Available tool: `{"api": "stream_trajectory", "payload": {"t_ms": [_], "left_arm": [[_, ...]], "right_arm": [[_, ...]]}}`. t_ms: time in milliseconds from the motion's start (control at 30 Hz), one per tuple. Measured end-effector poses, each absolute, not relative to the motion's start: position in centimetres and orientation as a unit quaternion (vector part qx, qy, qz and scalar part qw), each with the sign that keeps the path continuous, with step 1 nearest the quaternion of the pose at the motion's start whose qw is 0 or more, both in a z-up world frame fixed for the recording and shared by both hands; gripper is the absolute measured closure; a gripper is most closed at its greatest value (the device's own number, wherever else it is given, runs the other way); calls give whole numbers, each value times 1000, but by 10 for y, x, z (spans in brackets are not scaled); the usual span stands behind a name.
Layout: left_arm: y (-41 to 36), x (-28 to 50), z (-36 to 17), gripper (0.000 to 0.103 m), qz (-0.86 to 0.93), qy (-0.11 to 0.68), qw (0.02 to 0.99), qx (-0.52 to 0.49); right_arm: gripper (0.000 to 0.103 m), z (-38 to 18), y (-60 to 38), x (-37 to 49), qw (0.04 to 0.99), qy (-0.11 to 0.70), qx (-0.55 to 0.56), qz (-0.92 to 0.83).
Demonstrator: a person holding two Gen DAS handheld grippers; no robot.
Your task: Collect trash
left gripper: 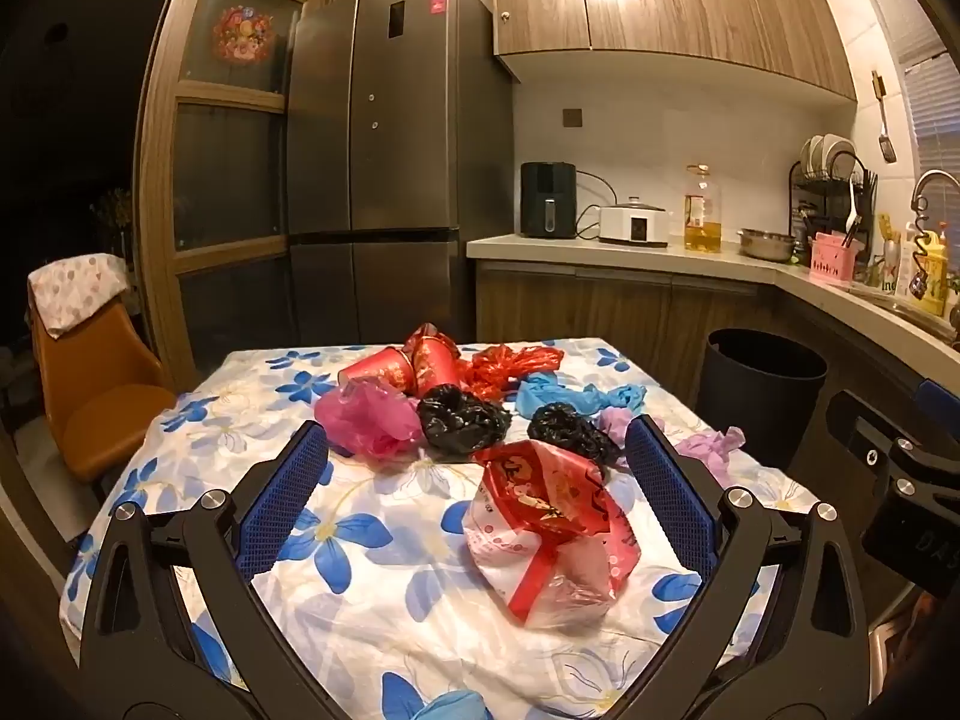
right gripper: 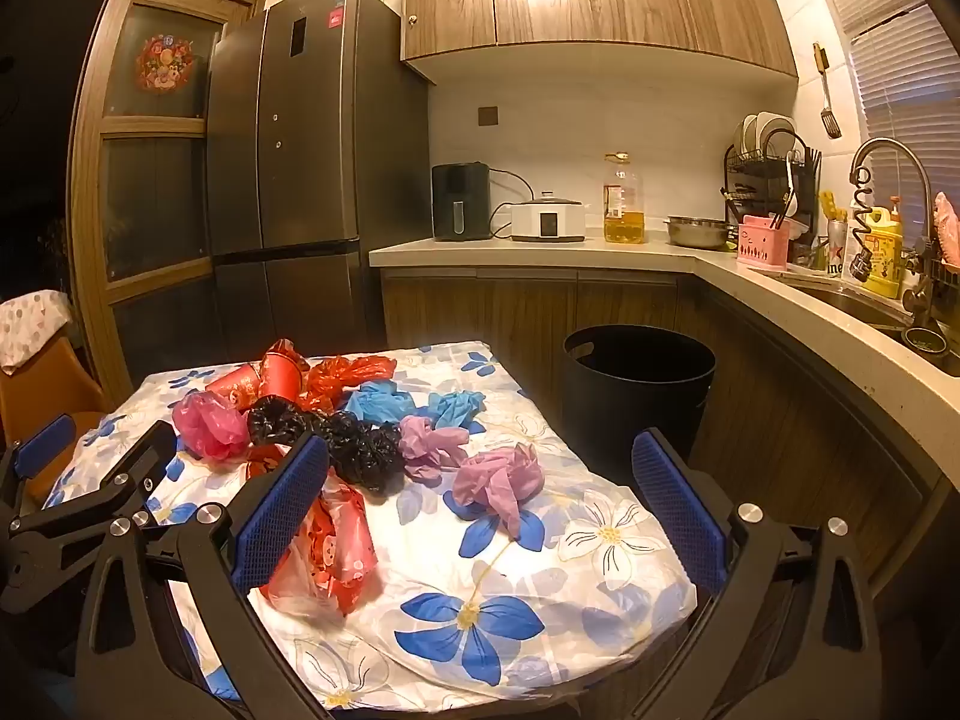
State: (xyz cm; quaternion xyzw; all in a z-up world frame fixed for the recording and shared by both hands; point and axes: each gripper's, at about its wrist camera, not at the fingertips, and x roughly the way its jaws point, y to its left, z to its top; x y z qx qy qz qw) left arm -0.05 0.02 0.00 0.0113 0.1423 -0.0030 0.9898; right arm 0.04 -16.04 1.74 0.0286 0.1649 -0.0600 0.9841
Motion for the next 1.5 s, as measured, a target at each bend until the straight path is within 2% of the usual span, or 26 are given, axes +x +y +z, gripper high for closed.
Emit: {"api": "stream_trajectory", "payload": {"t_ms": [1500], "left_arm": [[-2,-1,0,5,-12,143,990,6]], "right_arm": [[5,19,-161,-2,985,156,33,-60]]}}
